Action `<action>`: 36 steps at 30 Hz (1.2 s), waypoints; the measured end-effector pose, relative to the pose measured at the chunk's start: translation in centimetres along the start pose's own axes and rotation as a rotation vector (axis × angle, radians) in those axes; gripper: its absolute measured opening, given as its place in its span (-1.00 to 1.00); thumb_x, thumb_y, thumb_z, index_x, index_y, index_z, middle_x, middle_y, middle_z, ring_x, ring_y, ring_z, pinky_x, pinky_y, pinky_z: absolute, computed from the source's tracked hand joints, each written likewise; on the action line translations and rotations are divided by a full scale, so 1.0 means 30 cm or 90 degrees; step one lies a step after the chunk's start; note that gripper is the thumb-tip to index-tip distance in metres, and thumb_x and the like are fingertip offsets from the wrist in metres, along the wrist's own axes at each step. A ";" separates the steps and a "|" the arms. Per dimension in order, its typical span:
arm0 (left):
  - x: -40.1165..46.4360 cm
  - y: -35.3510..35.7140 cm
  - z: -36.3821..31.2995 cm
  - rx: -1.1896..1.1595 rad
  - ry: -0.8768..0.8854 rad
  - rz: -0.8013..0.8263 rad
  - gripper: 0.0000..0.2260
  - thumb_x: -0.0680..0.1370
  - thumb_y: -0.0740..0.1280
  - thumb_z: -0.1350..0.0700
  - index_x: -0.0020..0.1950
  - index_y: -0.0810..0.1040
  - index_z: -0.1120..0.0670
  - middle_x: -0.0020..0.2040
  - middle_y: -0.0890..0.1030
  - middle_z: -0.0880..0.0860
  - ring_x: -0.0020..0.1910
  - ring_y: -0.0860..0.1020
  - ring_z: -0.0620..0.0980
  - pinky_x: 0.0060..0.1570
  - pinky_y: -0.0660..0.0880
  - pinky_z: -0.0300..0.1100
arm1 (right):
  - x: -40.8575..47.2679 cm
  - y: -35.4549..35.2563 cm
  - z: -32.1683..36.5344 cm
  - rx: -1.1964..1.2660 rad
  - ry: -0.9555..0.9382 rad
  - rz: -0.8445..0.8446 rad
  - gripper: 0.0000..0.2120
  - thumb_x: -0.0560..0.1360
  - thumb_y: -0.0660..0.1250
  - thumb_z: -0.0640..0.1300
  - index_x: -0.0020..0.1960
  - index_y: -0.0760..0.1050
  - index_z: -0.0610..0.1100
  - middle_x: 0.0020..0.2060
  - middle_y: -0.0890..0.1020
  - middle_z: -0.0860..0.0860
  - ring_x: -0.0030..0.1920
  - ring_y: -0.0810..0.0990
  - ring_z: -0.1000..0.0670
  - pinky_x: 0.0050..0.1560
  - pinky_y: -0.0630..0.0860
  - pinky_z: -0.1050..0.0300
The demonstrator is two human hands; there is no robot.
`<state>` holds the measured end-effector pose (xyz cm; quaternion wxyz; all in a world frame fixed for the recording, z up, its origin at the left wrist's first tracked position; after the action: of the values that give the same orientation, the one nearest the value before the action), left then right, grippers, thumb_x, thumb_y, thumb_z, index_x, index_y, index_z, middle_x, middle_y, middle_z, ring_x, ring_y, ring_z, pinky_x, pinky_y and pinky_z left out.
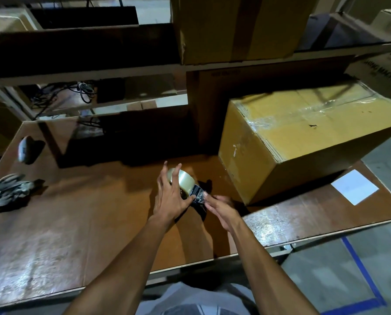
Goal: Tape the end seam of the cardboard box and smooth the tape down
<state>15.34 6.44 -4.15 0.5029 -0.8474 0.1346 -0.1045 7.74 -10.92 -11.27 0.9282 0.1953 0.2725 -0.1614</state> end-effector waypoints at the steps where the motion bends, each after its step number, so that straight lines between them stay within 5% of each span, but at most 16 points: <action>1: -0.001 0.001 0.001 0.005 0.001 -0.002 0.12 0.40 0.66 -0.21 0.75 0.01 -0.15 0.75 -0.16 0.09 0.72 0.05 0.26 0.27 0.62 0.27 | 0.009 0.009 0.000 -0.027 -0.003 -0.020 -0.75 0.60 0.48 -0.15 0.18 0.63 -0.29 -0.01 0.77 -0.05 0.02 0.74 0.11 0.18 0.60 0.22; 9: -0.001 0.001 0.011 0.008 0.000 0.003 0.11 0.40 0.66 -0.21 0.74 0.00 -0.17 0.75 -0.18 0.07 0.73 0.05 0.25 0.30 0.64 0.24 | 0.058 -0.005 -0.040 -0.136 0.009 -0.179 -0.73 0.58 0.47 -0.25 0.19 0.56 -0.39 -0.04 0.71 -0.16 0.01 0.65 -0.08 0.31 0.59 -0.13; 13: -0.005 -0.009 0.006 -0.010 -0.003 0.006 0.10 0.41 0.65 -0.20 0.74 0.00 -0.17 0.75 -0.19 0.05 0.73 0.05 0.24 0.28 0.61 0.24 | 0.047 -0.004 -0.031 -0.120 0.000 -0.174 -0.95 0.57 0.44 -0.34 -0.01 0.58 -0.30 -0.07 0.70 -0.18 -0.03 0.65 -0.07 0.08 0.62 0.10; 15: -0.006 -0.014 0.003 -0.014 0.000 0.005 0.08 0.42 0.63 -0.18 0.73 0.00 -0.17 0.75 -0.16 0.04 0.72 0.08 0.26 0.28 0.60 0.26 | 0.046 -0.009 -0.027 -0.100 0.000 -0.165 -0.87 0.59 0.40 -0.40 -0.11 0.55 -0.25 -0.03 0.70 -0.22 -0.07 0.66 -0.05 0.02 0.62 0.20; 20: -0.002 -0.018 0.006 -0.026 -0.004 0.007 0.06 0.43 0.63 -0.14 0.74 0.01 -0.14 0.74 -0.14 0.06 0.72 0.11 0.29 0.37 0.53 0.28 | 0.044 -0.029 -0.033 -0.039 0.032 -0.124 -0.81 0.61 0.32 -0.44 -0.09 0.52 -0.20 -0.09 0.64 -0.13 -0.09 0.63 -0.02 0.38 0.54 -0.11; 23: 0.003 -0.018 0.006 -0.037 -0.022 0.012 0.06 0.44 0.64 -0.13 0.74 0.02 -0.13 0.75 -0.15 0.06 0.73 0.09 0.28 0.42 0.49 0.28 | 0.027 -0.006 -0.022 0.003 0.018 -0.120 -0.79 0.62 0.32 -0.47 -0.12 0.46 -0.24 -0.09 0.66 -0.19 -0.08 0.66 -0.03 0.37 0.54 -0.05; 28: 0.013 -0.016 0.017 -0.034 -0.001 0.020 0.03 0.46 0.61 -0.14 0.74 0.01 -0.14 0.75 -0.17 0.07 0.74 0.06 0.27 0.44 0.48 0.30 | 0.009 -0.020 -0.021 0.028 0.018 -0.075 -0.91 0.60 0.40 -0.40 -0.04 0.53 -0.27 0.05 0.68 -0.24 0.06 0.69 -0.08 0.19 0.64 0.09; 33: 0.018 -0.001 0.018 -0.006 0.014 0.025 -0.03 0.50 0.60 -0.16 0.74 0.07 -0.14 0.75 -0.18 0.04 0.74 0.04 0.22 0.37 0.55 0.25 | -0.007 -0.011 -0.008 0.045 -0.003 -0.065 -0.93 0.61 0.37 -0.41 0.04 0.57 -0.29 0.09 0.68 -0.24 0.15 0.66 -0.12 0.37 0.56 -0.03; 36: 0.035 0.002 0.025 0.001 0.016 0.031 -0.06 0.51 0.61 -0.13 0.73 0.09 -0.15 0.76 -0.17 0.01 0.74 0.00 0.23 0.36 0.56 0.28 | -0.004 -0.013 -0.005 0.076 0.004 -0.046 -0.80 0.62 0.36 -0.39 0.23 0.53 -0.32 0.24 0.66 -0.30 0.21 0.68 -0.16 0.21 0.65 0.05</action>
<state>16.56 6.70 -4.51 0.5040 -0.8422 0.1617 -0.1028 7.42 -11.16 -11.42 0.9077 0.2403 0.2721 -0.2104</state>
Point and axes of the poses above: each hand's wrist, its own x-axis towards the middle knuckle, its own y-axis out of the palm, z = x × y, the point moved 5 cm from there along x, towards the middle knuckle
